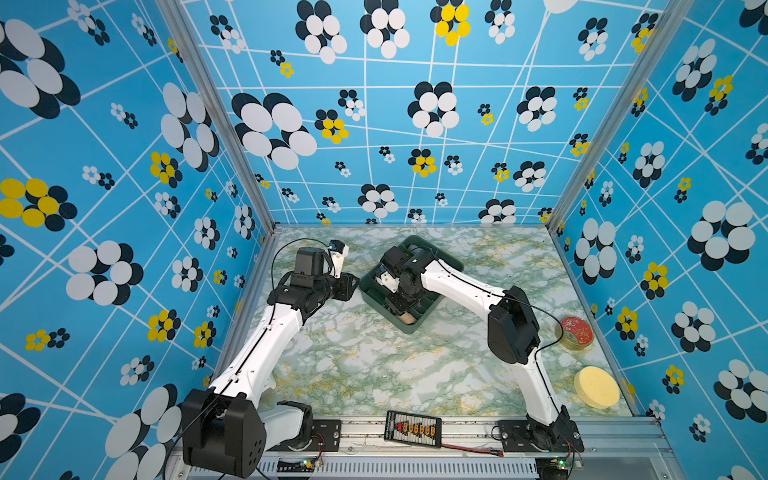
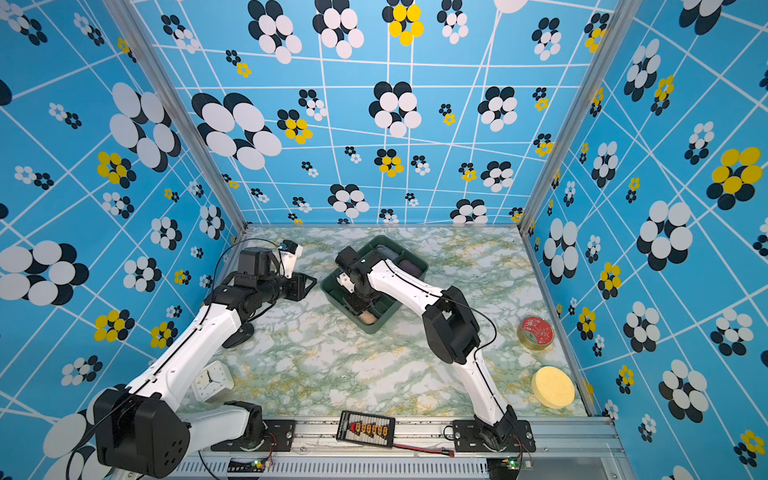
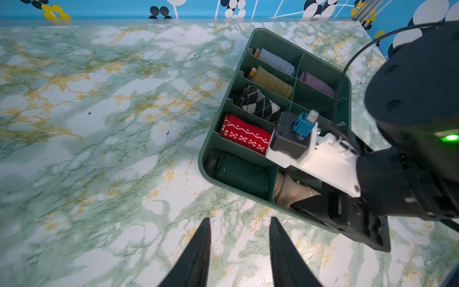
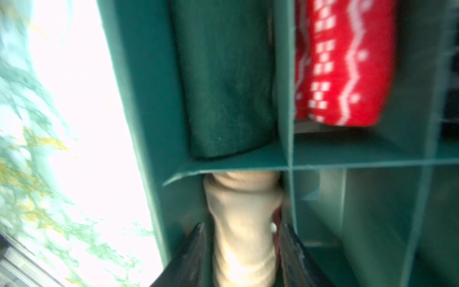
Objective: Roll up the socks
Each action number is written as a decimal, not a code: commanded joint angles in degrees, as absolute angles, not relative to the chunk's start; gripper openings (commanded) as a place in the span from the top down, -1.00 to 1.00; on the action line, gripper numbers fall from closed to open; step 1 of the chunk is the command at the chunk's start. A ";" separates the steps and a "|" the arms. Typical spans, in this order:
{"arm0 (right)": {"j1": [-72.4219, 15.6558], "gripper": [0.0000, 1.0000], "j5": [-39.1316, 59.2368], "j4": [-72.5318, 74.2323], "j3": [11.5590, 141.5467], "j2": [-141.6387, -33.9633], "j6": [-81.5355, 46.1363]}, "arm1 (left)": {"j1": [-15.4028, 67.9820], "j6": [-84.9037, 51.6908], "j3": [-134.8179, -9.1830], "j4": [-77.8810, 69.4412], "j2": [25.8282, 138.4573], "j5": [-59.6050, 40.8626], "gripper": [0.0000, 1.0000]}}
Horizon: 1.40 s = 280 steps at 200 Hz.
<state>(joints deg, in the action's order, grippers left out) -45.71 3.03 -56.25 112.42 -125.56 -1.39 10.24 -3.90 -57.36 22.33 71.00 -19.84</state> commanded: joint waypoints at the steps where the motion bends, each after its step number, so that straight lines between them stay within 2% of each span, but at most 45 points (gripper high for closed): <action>1: -44.29 -0.03 0.50 -51.68 110.16 -119.26 -3.95 | 10.55 -3.95 -56.10 22.76 69.67 -19.07 0.20; 33: -42.95 -0.05 3.22 -45.08 104.45 -113.49 -5.86 | 10.63 -4.04 -55.25 21.67 68.88 -19.07 0.18; 70: -41.26 -0.04 1.02 -32.07 92.33 -102.90 -8.61 | 10.45 -4.31 -52.12 17.79 65.14 -18.90 0.15; 75: -40.88 -0.04 0.65 -29.94 88.78 -101.00 -9.08 | 10.38 -4.39 -51.76 17.32 64.58 -18.75 0.06; 108: -36.67 -0.06 -0.37 -20.87 76.15 -90.17 -11.51 | 9.51 -5.31 -50.08 14.69 62.50 -19.79 0.03; 122: -34.86 -0.07 -2.53 -20.98 72.53 -86.96 -11.69 | 9.15 -5.88 -49.38 13.51 62.17 -20.13 -0.06; 130: -33.77 -0.07 -3.68 -21.23 70.54 -85.23 -11.65 | 8.96 -6.20 -49.06 12.98 62.09 -20.00 -0.33; 133: -33.32 -0.07 -4.22 -21.20 69.86 -84.54 -11.73 | 8.89 -6.31 -48.97 12.82 62.14 -19.89 -0.67; 134: -33.19 -0.07 -4.44 -21.15 69.69 -84.32 -11.80 | 8.84 -6.36 -48.96 12.82 62.18 -19.83 -0.84; 137: -32.76 -0.07 -4.94 -21.06 68.75 -83.62 -11.98 | 8.75 -6.48 -48.89 12.82 62.23 -19.61 -1.00; 228: -15.37 -0.26 -11.90 -17.16 47.18 -65.30 -13.81 | 7.79 -8.17 -44.89 8.99 62.72 -6.69 -0.98; 257: -10.16 -0.28 -9.38 -14.03 41.60 -62.67 -15.07 | 7.43 -8.76 -41.34 4.66 60.98 5.58 -0.98; 280: -8.48 -0.28 -9.21 -12.53 40.22 -63.33 -15.62 | 6.68 -5.65 -36.65 -1.76 60.46 6.92 -0.98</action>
